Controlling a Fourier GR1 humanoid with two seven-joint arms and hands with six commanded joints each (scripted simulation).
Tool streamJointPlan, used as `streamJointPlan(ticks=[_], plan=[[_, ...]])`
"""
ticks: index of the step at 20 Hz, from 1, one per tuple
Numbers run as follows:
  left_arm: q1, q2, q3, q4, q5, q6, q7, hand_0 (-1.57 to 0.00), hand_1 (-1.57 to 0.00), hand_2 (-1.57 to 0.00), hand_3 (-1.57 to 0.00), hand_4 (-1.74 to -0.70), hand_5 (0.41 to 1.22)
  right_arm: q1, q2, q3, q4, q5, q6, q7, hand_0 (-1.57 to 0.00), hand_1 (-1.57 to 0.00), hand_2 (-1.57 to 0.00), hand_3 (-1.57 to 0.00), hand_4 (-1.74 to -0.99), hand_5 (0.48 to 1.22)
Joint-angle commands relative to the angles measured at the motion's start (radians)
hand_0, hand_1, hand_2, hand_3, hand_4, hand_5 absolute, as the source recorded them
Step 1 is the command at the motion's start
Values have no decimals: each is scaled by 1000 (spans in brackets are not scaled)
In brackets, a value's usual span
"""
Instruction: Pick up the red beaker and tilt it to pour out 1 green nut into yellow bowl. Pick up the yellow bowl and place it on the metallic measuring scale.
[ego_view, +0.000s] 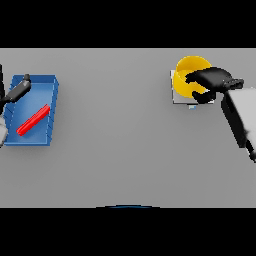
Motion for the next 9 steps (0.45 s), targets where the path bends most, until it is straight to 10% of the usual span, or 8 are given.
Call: streamJointPlan(ticks=[1,9], plan=[[0,-1,2,-1,0,5,7,1,1,1,1,-723,664,6,-3,-3,-4,-3,-4,-5,-132,-117,-156,-359,-1542,838],[-9,-1,1,4,-3,3,6,1,1,1,1,-726,665,-5,10,-14,42,-5,-2,33,-21,-19,-25,-146,-1478,738]])
